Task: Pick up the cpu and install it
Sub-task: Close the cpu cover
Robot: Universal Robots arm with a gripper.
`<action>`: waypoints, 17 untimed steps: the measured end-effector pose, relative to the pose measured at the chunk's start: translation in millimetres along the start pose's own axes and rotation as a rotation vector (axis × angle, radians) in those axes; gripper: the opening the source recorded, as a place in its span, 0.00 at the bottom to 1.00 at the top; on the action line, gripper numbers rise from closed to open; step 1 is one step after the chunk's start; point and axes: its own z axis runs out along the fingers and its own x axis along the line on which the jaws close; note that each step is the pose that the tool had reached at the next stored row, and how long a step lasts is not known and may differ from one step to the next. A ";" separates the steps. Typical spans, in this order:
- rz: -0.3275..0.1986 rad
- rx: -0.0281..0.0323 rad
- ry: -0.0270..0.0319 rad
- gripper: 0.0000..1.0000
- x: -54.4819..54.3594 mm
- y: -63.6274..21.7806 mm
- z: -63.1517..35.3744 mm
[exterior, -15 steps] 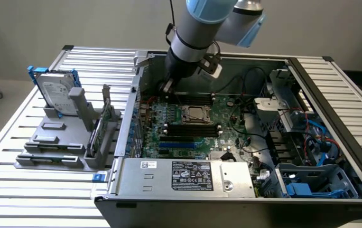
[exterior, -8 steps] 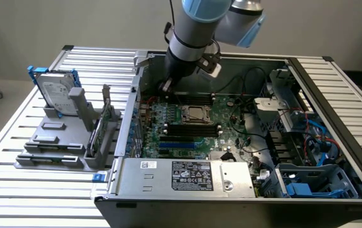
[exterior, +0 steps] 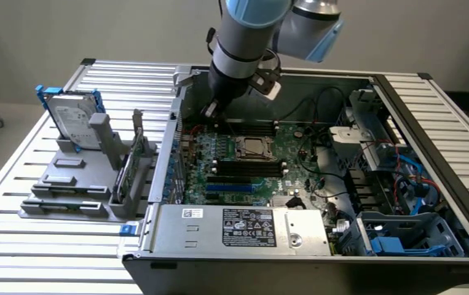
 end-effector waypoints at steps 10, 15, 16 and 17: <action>-0.011 -0.0838 0.0359 0.11 3.7 -2.1 0.1; -0.025 -0.1392 0.0551 0.11 4.6 -2.6 0.0; -0.028 -0.1488 0.0584 0.11 4.6 -2.6 0.1; -0.030 -0.1573 0.0615 0.11 4.6 -2.6 0.1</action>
